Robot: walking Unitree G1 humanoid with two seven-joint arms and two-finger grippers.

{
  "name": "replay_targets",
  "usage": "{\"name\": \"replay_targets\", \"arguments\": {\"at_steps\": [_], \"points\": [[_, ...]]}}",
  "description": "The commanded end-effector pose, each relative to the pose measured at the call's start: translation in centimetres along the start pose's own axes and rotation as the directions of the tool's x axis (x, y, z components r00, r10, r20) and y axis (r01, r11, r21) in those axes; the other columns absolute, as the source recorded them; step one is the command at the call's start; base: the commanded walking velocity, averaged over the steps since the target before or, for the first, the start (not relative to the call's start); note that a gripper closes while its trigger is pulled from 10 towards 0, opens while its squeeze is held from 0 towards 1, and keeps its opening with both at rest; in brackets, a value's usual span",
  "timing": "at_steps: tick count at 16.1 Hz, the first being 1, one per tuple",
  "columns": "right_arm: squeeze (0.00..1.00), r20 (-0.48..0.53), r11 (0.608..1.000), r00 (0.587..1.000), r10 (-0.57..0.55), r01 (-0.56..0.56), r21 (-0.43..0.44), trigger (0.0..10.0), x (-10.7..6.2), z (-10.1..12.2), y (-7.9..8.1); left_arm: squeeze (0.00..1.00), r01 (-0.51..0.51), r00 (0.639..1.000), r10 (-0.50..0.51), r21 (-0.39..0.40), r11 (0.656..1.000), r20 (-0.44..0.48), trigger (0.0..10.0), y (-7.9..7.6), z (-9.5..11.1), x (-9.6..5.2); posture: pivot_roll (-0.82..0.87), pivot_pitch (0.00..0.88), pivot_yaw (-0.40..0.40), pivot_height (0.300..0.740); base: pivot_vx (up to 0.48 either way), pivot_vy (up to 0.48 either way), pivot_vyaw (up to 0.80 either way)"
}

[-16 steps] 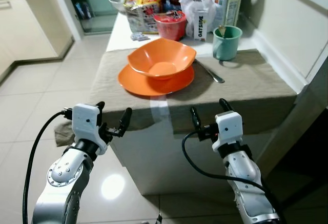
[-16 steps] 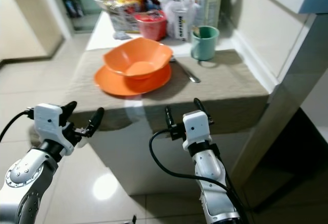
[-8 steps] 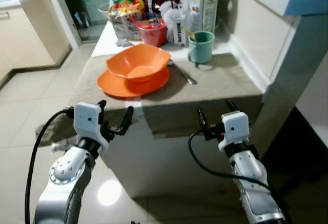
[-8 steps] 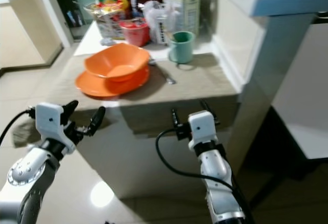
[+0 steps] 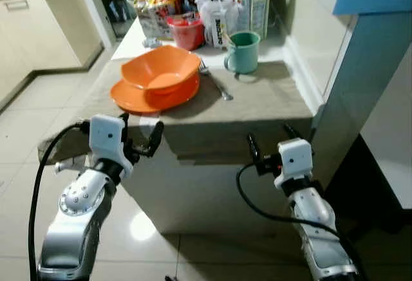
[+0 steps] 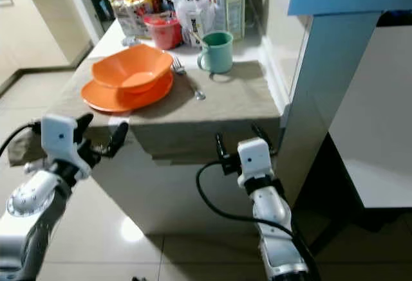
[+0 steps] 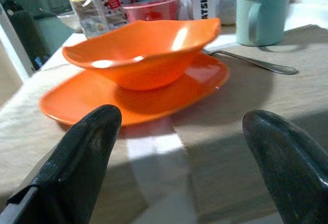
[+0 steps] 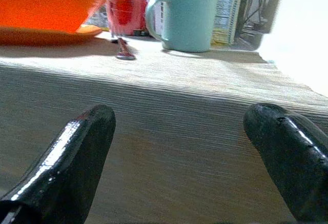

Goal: Setting the table

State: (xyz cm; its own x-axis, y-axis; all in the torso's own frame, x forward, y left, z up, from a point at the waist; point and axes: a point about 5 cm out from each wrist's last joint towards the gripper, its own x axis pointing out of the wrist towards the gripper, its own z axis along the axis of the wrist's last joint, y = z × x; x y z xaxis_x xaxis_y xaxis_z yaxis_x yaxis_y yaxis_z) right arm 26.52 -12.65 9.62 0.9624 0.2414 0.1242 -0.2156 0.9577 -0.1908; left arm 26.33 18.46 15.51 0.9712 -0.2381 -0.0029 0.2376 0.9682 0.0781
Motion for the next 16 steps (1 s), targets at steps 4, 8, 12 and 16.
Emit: {"name": "replay_targets", "arguments": {"at_steps": [4, 8, 12, 16], "points": [[0.0, 0.012, 0.999, 1.0, 0.029, -0.029, 0.015, 10.0, 0.0, 0.1, 1.0, 0.0, 0.001, 1.0, -0.001, 0.028, 1.0, 0.006, 10.0, 1.8, 2.0, 1.9, -0.1, 0.0, 0.128, 0.719, 0.0, 0.0, 0.0], [0.0, 0.009, 0.999, 0.999, 0.036, -0.036, 0.017, 10.0, -0.2, 0.1, 1.2, 0.0, 0.0, 0.999, -0.008, -0.153, 0.988, -0.048, 10.0, 2.6, 2.3, 5.8, -0.12, 0.0, 0.13, 0.719, 0.0, 0.0, 0.0], [0.0, -0.003, 1.0, 1.0, 0.03, -0.03, 0.01, 10.0, -1.0, 0.0, 1.0, 0.0, -0.054, 0.999, 0.051, -0.302, 0.952, -0.019, 10.0, 4.5, 3.8, 8.9, -0.16, 0.0, 0.123, 0.719, 0.0, 0.0, 0.0], [0.0, -0.015, 1.0, 1.0, 0.019, -0.019, -0.006, 10.0, -1.8, 0.1, 0.5, 0.0, -0.09, 0.996, 0.093, -0.433, 0.897, -0.015, 10.0, 4.9, 5.6, 11.0, -0.19, 0.002, 0.125, 0.719, 0.0, 0.0, 0.0]]}}
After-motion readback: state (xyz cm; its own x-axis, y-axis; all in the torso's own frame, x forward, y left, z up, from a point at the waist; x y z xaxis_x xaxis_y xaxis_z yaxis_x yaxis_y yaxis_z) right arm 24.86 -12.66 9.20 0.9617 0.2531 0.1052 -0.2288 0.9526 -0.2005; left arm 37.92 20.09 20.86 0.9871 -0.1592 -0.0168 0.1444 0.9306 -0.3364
